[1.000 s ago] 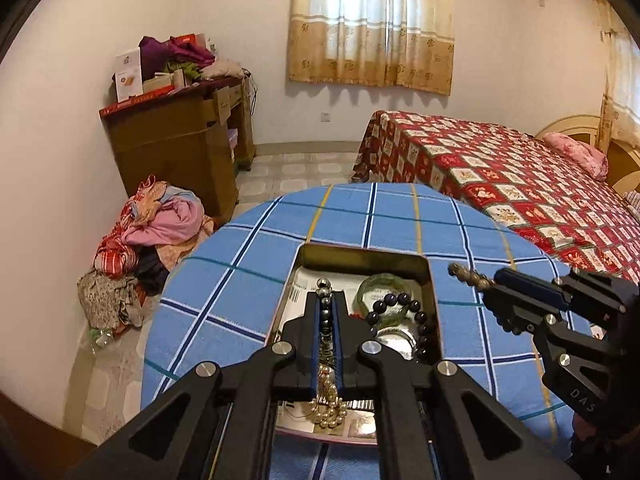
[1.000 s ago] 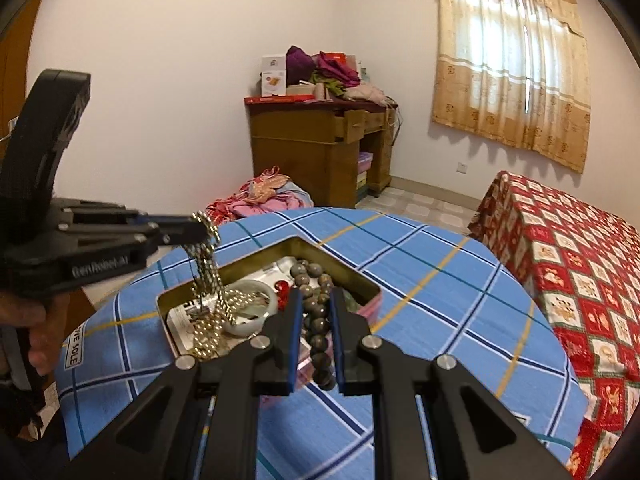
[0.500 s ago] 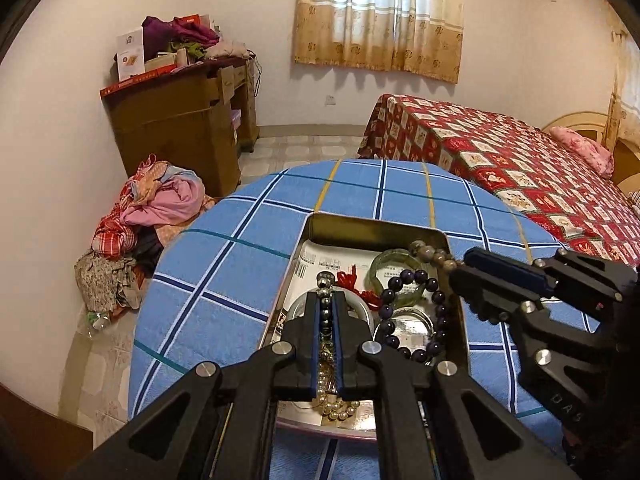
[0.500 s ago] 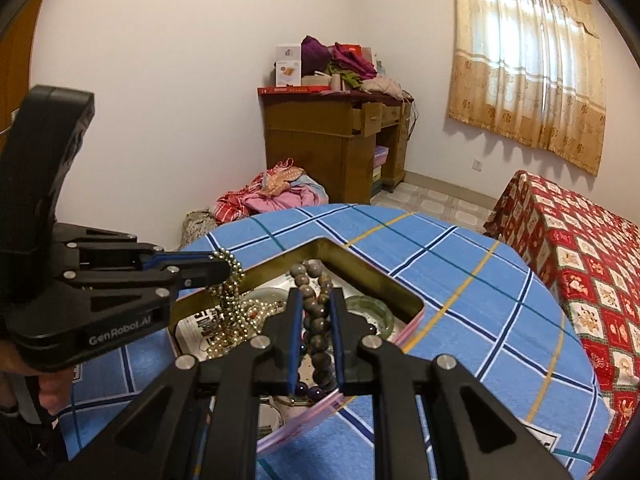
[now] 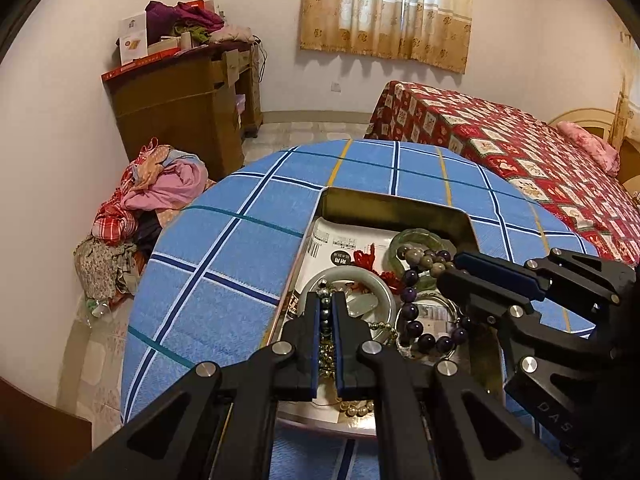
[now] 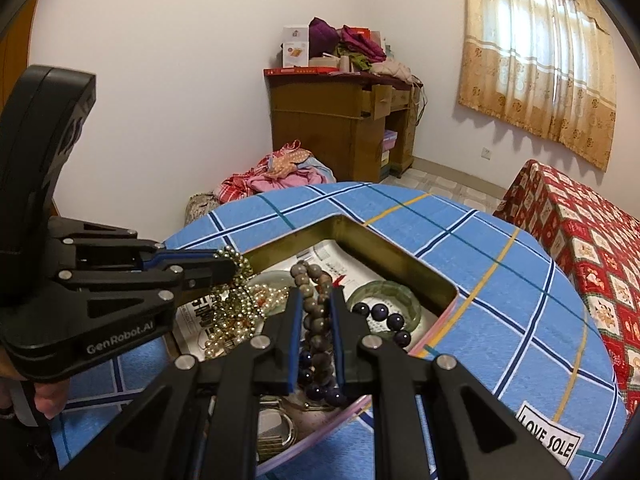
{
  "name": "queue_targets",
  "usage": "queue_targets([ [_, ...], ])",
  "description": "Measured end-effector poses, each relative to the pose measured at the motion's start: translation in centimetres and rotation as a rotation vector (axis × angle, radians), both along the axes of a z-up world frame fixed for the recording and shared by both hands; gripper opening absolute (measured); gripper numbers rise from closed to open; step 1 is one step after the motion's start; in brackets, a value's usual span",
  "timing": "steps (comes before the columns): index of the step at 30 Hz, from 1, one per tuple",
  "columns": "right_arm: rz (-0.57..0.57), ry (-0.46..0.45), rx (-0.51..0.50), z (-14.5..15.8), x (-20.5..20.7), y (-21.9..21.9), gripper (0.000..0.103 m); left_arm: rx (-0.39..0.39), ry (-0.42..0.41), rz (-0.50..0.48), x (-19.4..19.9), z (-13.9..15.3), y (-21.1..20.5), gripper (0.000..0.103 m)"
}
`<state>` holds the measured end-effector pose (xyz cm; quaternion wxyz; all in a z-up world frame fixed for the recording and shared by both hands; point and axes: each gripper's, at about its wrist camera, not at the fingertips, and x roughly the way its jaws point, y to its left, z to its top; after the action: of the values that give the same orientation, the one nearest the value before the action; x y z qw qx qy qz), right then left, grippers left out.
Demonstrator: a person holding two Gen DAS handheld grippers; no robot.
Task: Organize jewelry
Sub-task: 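Lower the brown bracelet and gold chain into the pink tin and open both tools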
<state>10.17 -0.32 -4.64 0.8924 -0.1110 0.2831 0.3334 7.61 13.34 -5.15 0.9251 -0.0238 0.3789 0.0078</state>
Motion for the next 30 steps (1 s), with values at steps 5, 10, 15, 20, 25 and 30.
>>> queue_targets([
  [5, 0.004, 0.005, -0.004, -0.3, -0.1, 0.2, 0.015, 0.004, 0.008, 0.004, 0.0, -0.5, 0.3, 0.004],
  [10, 0.005, 0.021, -0.021, -1.1, 0.0, 0.5, 0.015, 0.003, 0.022, 0.009, 0.2, -1.1, 0.5, 0.004],
  [15, 0.002, 0.024, -0.021, -1.2, 0.2, 0.4, 0.015, 0.000, 0.027, 0.007, 0.3, -1.3, 0.6, 0.005],
  [20, -0.001, 0.027, -0.028, -1.5, 0.2, 0.4, 0.015, -0.001, 0.033, 0.007, 0.4, -1.7, 0.6, 0.005],
  [25, -0.004, 0.032, -0.036, -1.8, 0.3, 0.5, 0.015, 0.001, 0.039, 0.003, 0.5, -2.0, 0.5, 0.005],
  [30, -0.004, 0.034, -0.036, -1.9, 0.3, 0.5, 0.015, 0.002, 0.048, 0.005, 0.7, -2.3, 0.7, 0.005],
])
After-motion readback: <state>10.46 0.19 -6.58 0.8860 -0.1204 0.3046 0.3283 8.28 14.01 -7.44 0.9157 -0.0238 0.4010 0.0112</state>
